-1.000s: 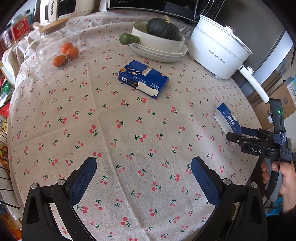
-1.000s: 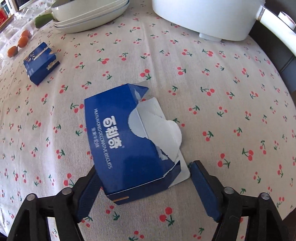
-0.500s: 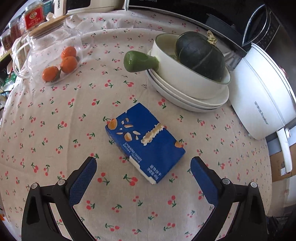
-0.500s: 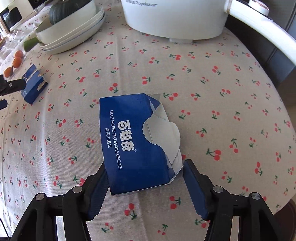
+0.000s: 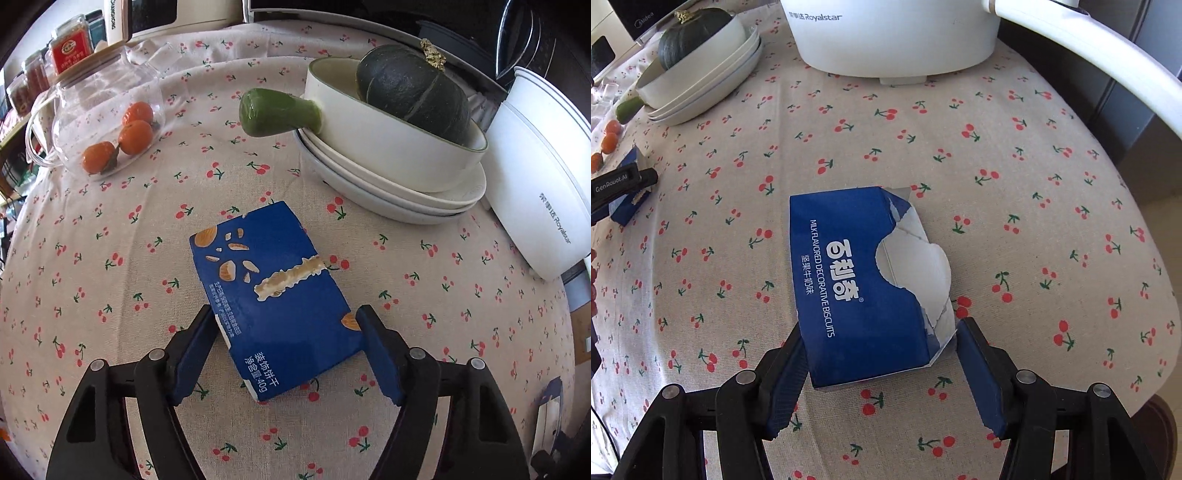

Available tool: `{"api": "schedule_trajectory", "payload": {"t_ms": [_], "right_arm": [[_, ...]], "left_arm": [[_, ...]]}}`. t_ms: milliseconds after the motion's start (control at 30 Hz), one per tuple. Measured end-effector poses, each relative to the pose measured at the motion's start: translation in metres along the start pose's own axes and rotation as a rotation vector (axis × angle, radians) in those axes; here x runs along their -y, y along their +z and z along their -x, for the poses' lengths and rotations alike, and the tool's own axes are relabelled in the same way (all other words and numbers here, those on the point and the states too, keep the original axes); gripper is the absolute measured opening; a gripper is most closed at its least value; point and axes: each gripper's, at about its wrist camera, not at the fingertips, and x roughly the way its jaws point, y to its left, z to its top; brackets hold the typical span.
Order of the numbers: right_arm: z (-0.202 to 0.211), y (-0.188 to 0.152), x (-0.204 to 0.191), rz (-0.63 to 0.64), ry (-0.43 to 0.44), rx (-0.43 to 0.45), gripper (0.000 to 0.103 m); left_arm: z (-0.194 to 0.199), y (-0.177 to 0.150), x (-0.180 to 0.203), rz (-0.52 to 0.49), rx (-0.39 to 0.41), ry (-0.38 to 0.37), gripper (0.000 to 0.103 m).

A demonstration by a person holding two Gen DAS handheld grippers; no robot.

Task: Collect trash
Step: 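Carry both blue boxes over the bin and open both tools to drop them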

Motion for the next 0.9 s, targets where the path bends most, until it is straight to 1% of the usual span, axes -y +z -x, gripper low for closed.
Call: {"api": "schedule_trajectory", "payload": {"t_ms": [33, 100, 233, 333, 400, 633, 900], "right_arm": [[0.003, -0.001, 0.000, 0.000, 0.001, 0.005, 0.067], [0.009, -0.004, -0.001, -0.004, 0.006, 0.012, 0.067], [0.021, -0.015, -0.003, -0.012, 0.017, 0.017, 0.067], [0.033, -0.025, -0.001, -0.024, 0.027, 0.025, 0.067], [0.044, -0.031, 0.001, -0.037, 0.026, 0.039, 0.067], [0.075, -0.053, 0.011, -0.089, 0.037, 0.076, 0.067], [0.096, -0.082, 0.023, -0.112, 0.014, 0.097, 0.067]], "left_arm": [[0.003, -0.002, -0.003, -0.006, -0.010, -0.033, 0.074], [0.010, -0.008, -0.009, -0.028, -0.034, -0.069, 0.070], [0.031, -0.027, -0.017, -0.081, -0.060, -0.115, 0.070], [0.053, -0.047, -0.016, -0.128, -0.061, -0.137, 0.070], [0.064, -0.056, -0.017, -0.142, -0.067, -0.155, 0.070], [0.110, -0.086, -0.015, -0.200, -0.048, -0.242, 0.070], [0.144, -0.117, -0.005, -0.253, -0.032, -0.332, 0.070]]}}
